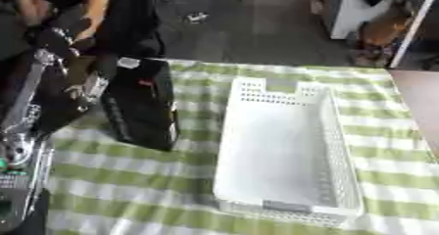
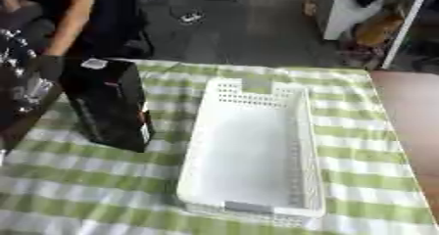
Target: Pick up objects on the table and place them in the box.
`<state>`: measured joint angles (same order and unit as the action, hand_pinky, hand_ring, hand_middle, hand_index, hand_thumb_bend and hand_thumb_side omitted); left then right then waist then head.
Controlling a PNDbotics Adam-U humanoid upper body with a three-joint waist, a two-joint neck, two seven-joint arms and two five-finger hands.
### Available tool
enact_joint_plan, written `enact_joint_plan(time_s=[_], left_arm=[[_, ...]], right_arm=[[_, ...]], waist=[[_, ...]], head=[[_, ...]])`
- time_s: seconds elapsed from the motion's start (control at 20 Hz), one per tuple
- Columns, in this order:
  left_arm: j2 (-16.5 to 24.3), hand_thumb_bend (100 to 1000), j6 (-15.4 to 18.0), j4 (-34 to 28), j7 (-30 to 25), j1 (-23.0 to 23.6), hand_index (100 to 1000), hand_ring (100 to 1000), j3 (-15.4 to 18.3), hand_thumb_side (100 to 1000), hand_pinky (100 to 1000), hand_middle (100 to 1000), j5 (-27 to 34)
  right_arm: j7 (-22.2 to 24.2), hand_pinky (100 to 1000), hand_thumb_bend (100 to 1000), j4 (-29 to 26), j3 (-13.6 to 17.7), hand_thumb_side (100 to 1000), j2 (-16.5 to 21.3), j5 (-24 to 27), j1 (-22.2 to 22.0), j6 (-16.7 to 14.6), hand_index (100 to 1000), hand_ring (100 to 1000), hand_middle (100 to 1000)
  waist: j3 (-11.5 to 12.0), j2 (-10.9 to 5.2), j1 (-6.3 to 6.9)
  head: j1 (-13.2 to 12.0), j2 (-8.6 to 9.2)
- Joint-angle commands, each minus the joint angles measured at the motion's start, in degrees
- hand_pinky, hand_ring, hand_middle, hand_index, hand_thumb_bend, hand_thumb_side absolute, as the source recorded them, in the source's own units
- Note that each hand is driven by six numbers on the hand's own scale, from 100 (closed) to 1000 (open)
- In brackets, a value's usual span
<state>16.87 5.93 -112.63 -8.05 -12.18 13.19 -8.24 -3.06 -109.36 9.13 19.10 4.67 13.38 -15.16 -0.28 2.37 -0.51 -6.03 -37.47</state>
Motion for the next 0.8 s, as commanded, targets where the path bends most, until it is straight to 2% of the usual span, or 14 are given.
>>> enact_joint_plan(time_s=[0.05,0.8], left_arm=[[1.5,716,0.1,-1.4,0.2,-0.4,1000,1000,0.6,514,928,1000,0.1],[1.5,710,0.1,-1.5,0.2,-0.4,1000,1000,0.7,516,928,1000,0.1]], right_arm=[[-0.1,768,100,-0.9,0.2,733,0.4,0.0,0.5,-0.1,974,816,851],[-0.1,769,100,-0.9,0.2,727,0.5,0.0,0.4,-0.1,975,817,851]], waist=[[0.0,-0.54,0.02],[0.1,-0.52,0.01]], head=[[0.4,0.65],[0.4,0.62]])
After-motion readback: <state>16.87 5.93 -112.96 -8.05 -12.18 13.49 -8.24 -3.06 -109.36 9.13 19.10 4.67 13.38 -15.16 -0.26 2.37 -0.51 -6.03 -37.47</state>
